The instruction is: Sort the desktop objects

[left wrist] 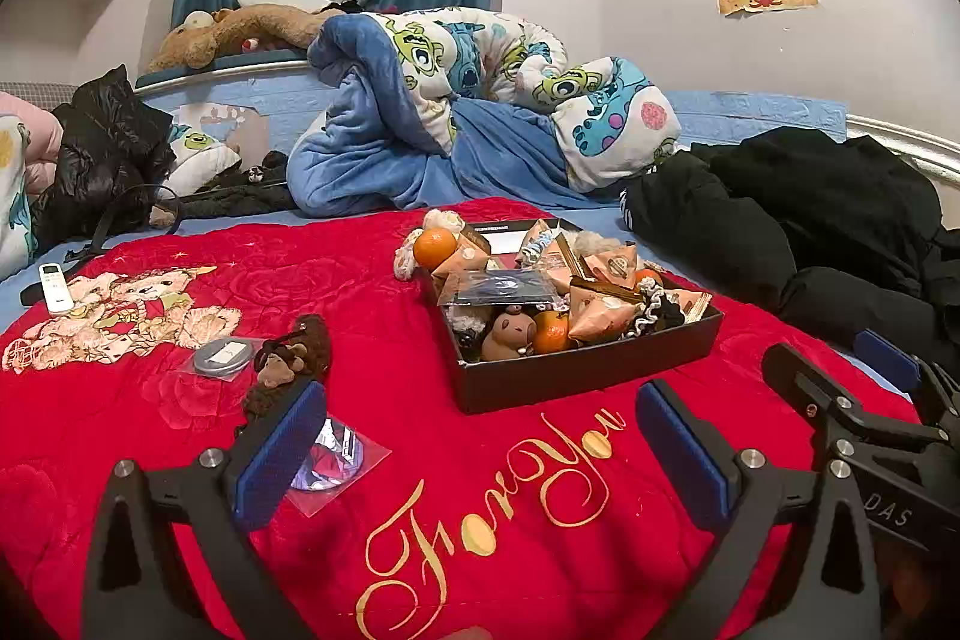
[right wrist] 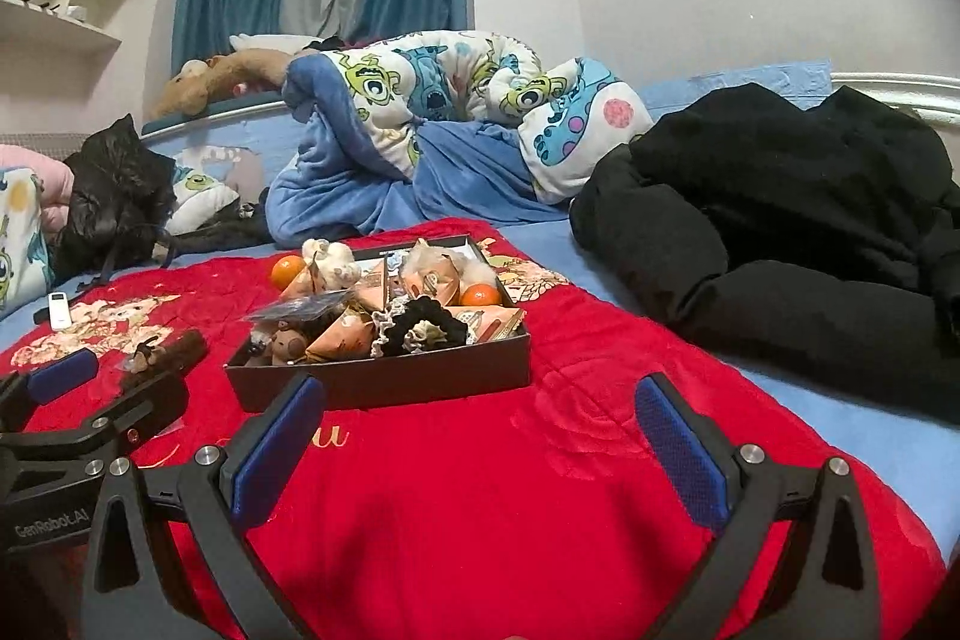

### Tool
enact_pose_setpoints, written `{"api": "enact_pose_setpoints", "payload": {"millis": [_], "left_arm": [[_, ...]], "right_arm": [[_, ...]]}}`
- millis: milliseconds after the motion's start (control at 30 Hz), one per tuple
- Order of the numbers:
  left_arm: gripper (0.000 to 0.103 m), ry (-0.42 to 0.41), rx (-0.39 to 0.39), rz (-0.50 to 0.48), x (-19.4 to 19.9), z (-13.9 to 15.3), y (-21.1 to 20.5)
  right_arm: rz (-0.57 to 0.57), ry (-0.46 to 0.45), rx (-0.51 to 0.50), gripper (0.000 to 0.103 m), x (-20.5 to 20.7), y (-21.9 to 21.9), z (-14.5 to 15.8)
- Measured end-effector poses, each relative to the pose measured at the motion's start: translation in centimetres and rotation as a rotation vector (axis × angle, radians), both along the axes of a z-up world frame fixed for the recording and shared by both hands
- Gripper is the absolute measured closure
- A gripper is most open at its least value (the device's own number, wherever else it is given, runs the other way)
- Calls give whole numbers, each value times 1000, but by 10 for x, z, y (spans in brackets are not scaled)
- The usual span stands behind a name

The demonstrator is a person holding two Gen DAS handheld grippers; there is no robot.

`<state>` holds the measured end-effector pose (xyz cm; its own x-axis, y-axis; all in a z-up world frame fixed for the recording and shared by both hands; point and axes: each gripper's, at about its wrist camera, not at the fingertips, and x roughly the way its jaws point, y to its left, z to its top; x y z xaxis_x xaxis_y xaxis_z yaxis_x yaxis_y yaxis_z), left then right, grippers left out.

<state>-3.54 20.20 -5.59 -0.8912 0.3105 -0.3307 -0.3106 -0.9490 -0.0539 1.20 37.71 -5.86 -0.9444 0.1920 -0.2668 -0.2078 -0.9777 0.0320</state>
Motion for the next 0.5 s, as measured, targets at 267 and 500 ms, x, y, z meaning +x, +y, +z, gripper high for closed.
{"api": "enact_pose_setpoints", "payload": {"millis": [267, 500], "left_arm": [[0, -12, 6, 1, -1, -1, 0], [0, -8, 5, 9, 1, -1, 1]], "right_arm": [[-4, 20, 7, 0, 4, -1, 2], [-6, 29, 12, 0, 6, -2, 3]]}}
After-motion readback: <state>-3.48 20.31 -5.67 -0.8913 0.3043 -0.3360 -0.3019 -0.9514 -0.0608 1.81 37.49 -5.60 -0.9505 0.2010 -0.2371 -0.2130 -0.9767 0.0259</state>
